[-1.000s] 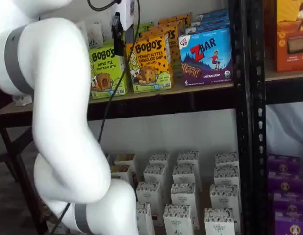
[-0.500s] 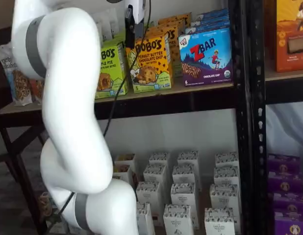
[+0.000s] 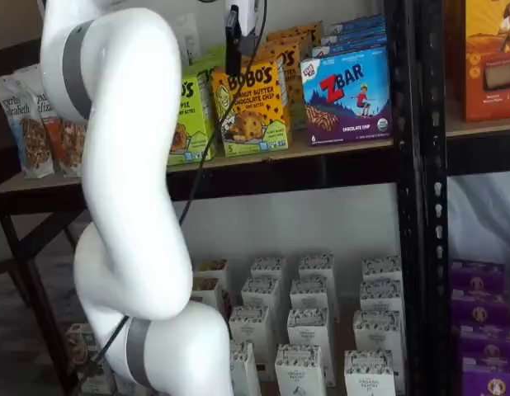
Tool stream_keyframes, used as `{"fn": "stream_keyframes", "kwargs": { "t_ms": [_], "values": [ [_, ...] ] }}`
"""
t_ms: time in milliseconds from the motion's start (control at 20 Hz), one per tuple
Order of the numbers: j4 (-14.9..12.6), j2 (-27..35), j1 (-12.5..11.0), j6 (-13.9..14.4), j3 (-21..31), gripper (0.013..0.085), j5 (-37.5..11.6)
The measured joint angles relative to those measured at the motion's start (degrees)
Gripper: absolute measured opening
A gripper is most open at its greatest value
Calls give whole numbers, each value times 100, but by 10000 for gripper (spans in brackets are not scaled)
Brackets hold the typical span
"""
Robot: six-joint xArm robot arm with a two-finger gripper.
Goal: Pick up the orange box on the top shelf, the fifth box from the left
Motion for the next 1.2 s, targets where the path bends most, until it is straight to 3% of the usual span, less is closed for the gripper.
{"fn": "stream_keyframes", "kwargs": {
  "t_ms": [500, 850, 1200],
  "values": [
    [-249, 65, -18, -105, -53, 850, -342],
    [-690, 132, 63, -149, -153, 850, -470],
    [-1066, 365, 181, -115, -471, 850, -231]
  ]
}}
